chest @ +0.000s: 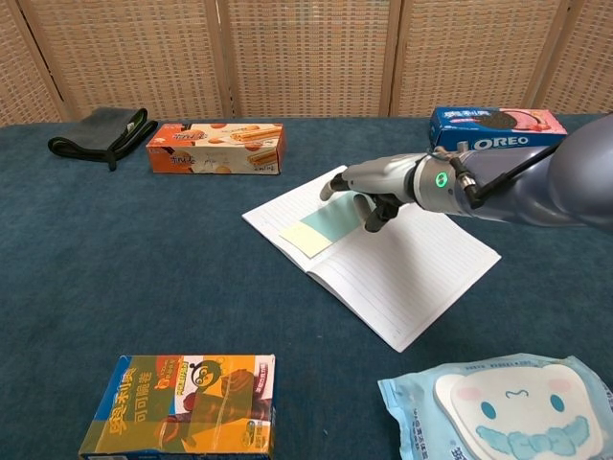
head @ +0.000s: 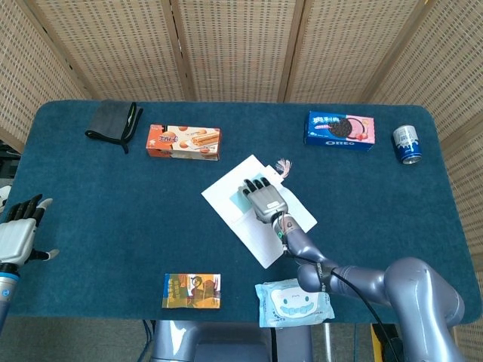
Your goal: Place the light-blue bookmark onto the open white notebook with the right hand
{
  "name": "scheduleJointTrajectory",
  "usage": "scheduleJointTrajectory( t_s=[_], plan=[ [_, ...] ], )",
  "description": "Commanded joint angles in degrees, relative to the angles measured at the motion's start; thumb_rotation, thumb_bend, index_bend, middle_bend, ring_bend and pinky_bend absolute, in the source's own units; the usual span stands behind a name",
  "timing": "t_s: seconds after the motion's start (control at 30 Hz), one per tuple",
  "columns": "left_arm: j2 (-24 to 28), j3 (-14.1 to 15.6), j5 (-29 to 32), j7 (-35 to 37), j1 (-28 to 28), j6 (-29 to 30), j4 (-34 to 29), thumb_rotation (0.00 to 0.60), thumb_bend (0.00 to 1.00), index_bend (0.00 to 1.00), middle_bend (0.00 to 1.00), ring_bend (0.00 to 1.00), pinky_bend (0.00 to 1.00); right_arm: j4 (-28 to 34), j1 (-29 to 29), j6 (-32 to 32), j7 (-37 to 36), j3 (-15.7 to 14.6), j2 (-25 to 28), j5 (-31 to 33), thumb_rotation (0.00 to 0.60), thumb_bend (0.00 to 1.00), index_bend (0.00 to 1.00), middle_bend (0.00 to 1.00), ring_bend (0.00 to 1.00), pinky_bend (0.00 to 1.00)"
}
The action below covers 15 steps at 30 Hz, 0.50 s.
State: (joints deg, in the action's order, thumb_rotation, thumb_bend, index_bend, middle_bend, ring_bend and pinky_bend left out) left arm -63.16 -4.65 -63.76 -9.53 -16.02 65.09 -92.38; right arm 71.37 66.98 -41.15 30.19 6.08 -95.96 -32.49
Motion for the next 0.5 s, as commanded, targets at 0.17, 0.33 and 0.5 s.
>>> scheduleJointTrajectory(
  t_s=[0.17,0.33,0.5],
  plan=[
    [-0.15,0.03,0.16,-0.38,-0.14,-0.16,0.0,0.6,0.0,0.0,0.0,0.0,0.0,0.14,-0.92,0.42,0.29,-1.1,0.99,-0.64,0.6,1.0,0.0,0.0,0.0,0.0],
    [-0.22,0.01,0.17,-0.67,-0.12,0.11,-0.18,0.6,0.0,0.0,0.0,0.0,0.0,-0.93,-1.05,1.53,0.64,-1.76,0.3,-0.18,0.6,1.0,0.0,0.0,0.0,0.0],
    [-0.27,0.03,0.3,-0.77,-0.14,0.05,-0.16,0.6,0.0,0.0,0.0,0.0,0.0,-1.19,-0.89,1.84,1.32,-2.13,-0.43,0.22,0.6,1.0,0.0,0.0,0.0,0.0]
  ],
)
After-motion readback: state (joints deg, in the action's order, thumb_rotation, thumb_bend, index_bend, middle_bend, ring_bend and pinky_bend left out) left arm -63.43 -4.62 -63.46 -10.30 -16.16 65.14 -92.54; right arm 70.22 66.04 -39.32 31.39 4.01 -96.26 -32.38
